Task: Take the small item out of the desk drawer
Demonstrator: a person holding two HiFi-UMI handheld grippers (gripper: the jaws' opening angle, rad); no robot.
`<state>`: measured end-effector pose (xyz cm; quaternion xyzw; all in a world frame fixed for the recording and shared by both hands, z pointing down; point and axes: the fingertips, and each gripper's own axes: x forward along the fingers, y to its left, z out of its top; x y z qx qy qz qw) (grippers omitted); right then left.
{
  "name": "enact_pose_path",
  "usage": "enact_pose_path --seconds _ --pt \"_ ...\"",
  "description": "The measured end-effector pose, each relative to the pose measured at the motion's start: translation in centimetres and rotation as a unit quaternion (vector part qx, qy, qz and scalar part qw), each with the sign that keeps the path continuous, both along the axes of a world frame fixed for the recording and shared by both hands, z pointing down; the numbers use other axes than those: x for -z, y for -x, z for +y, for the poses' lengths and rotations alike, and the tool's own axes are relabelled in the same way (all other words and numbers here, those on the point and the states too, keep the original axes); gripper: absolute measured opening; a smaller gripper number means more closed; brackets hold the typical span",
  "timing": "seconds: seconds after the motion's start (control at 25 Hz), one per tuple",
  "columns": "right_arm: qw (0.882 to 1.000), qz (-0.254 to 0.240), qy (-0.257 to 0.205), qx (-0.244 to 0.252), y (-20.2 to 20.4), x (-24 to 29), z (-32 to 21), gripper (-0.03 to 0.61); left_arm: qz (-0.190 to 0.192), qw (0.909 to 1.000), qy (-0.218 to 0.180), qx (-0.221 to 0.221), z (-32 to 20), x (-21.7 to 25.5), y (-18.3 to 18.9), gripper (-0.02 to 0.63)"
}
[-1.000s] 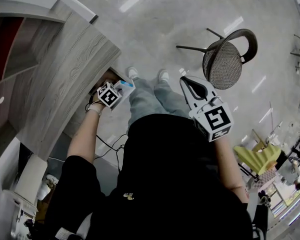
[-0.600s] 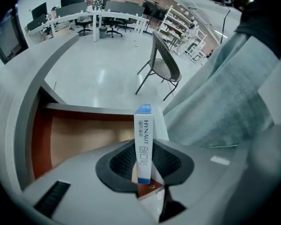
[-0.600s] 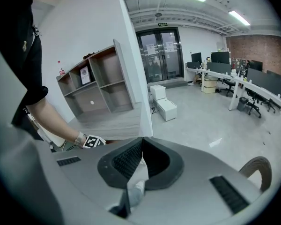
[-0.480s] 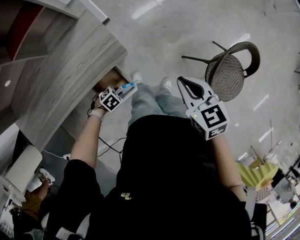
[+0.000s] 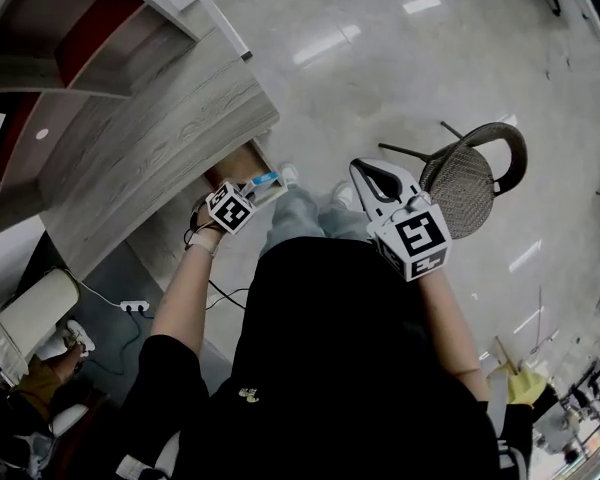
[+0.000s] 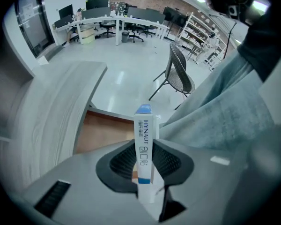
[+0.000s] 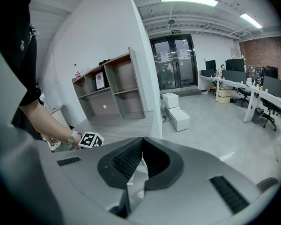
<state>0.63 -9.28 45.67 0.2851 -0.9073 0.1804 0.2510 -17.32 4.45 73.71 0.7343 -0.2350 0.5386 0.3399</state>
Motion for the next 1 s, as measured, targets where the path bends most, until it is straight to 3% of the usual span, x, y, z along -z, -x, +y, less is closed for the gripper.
enact_pose_path --seconds 0.28,0.48,0.76,1.0 --pt "0.999 -0.02 -0.022 0.032 1.9 1.8 -0.5 -0.003 0.006 0.9956 -0.058 0.073 -1.8 6.5 0.6 0.097" --pt "0.997 -0.031 -0.04 0.057 3.1 3.4 -0.6 -0.003 0.012 0.9875 -0.102 0.12 -3.6 11.8 0.9 0.097" --pt "0.994 -0.053 -0.064 0.077 4.0 5.7 -1.0 -0.003 0.024 0.9664 -0.195 0.166 -7.0 19.8 0.6 0.097" --pt "0.99 -0.078 -0.085 0.084 4.6 8.0 -1.3 -0.003 0.049 0.9389 -0.272 0.205 -8.8 26.7 0.5 0.097"
